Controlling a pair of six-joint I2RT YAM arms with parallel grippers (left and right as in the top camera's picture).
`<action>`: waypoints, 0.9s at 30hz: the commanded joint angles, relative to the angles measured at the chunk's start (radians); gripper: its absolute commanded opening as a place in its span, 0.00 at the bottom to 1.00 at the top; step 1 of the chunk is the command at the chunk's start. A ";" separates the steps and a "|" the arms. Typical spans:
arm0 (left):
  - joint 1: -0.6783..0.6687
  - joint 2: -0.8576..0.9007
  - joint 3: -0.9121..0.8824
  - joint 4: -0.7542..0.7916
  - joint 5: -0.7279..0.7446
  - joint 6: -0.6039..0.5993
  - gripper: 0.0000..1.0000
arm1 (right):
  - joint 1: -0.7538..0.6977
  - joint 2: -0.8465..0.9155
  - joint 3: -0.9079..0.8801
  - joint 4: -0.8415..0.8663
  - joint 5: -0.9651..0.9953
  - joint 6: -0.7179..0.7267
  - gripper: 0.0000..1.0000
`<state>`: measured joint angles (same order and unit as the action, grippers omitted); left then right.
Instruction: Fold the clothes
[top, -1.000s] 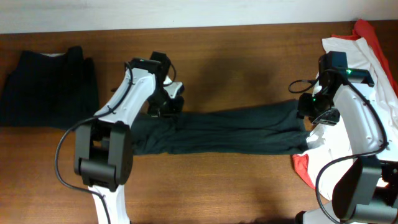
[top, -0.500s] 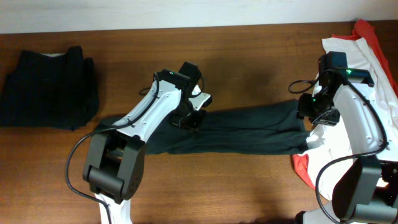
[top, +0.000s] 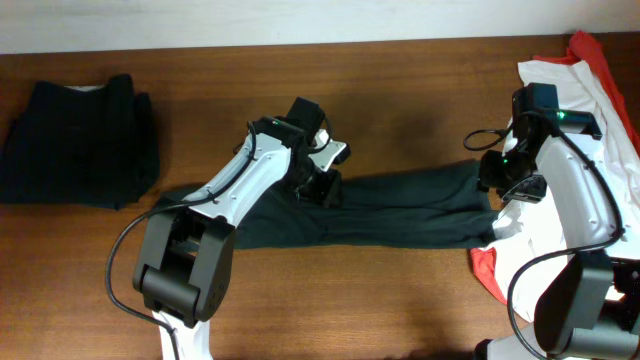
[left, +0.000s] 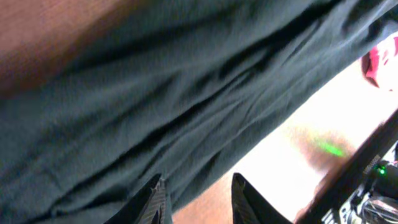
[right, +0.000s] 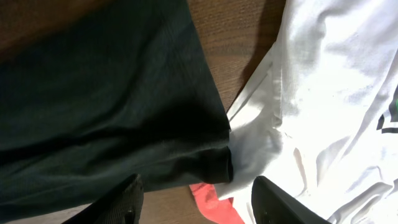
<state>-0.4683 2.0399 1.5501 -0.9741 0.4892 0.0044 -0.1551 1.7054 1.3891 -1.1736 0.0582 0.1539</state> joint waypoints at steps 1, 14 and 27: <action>0.046 -0.035 0.029 -0.059 -0.105 -0.047 0.35 | -0.005 0.003 -0.005 -0.001 -0.002 -0.001 0.60; 0.264 -0.095 0.021 -0.216 -0.277 -0.124 0.36 | -0.031 0.061 -0.005 0.019 -0.149 -0.207 0.69; 0.356 -0.169 0.020 -0.213 -0.296 -0.123 0.40 | -0.055 0.215 -0.005 -0.001 -0.155 -0.198 0.38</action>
<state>-0.1108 1.8847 1.5562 -1.1885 0.2153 -0.1108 -0.2089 1.9182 1.3888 -1.1557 -0.0891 -0.0463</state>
